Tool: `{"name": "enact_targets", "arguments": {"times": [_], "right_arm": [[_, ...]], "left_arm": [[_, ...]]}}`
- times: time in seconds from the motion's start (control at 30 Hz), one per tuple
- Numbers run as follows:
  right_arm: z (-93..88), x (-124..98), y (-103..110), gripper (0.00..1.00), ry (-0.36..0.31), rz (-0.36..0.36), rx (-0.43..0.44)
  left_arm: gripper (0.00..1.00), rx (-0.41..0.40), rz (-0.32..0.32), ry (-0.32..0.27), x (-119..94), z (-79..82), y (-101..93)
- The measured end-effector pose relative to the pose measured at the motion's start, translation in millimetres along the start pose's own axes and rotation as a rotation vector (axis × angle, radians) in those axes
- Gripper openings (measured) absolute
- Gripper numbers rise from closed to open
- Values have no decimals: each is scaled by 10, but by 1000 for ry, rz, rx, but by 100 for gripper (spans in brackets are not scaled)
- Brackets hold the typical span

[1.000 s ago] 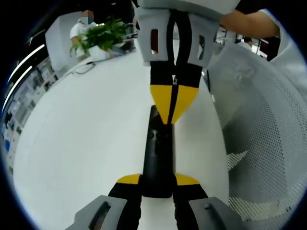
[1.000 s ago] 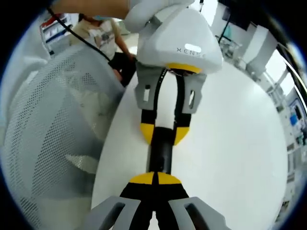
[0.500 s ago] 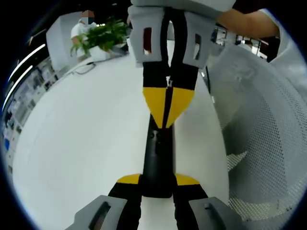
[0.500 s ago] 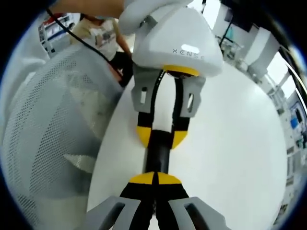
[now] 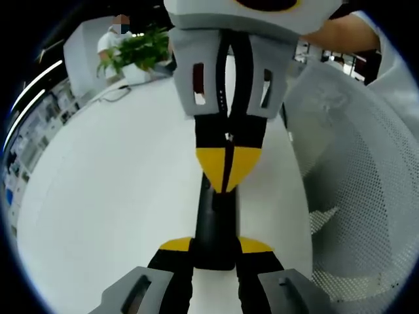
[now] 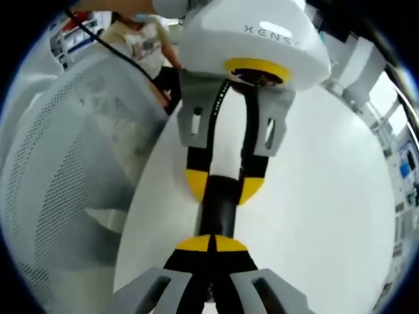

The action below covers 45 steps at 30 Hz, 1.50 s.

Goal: Press the specified remote control buttons in sequence, fully releasing each button before pressing the next.

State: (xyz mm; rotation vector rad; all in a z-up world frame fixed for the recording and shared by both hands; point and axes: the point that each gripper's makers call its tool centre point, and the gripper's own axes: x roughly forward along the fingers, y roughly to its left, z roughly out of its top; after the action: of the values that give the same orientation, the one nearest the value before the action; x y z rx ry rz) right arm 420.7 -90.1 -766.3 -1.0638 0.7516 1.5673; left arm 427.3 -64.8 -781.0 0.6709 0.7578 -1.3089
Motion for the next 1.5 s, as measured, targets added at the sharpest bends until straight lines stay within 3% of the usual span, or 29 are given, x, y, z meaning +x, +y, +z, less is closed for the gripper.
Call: {"name": "enact_targets", "arguments": {"times": [0.93, 1.5], "right_arm": [[-52, 76, -27, 0, 0, 42, 44], [-47, 70, -15, 0, -12, 19, 44]], "left_arm": [[24, -2, -4, -17, 13, 9, 4], [24, 1, -2, -6, 12, 2, 11]]}}
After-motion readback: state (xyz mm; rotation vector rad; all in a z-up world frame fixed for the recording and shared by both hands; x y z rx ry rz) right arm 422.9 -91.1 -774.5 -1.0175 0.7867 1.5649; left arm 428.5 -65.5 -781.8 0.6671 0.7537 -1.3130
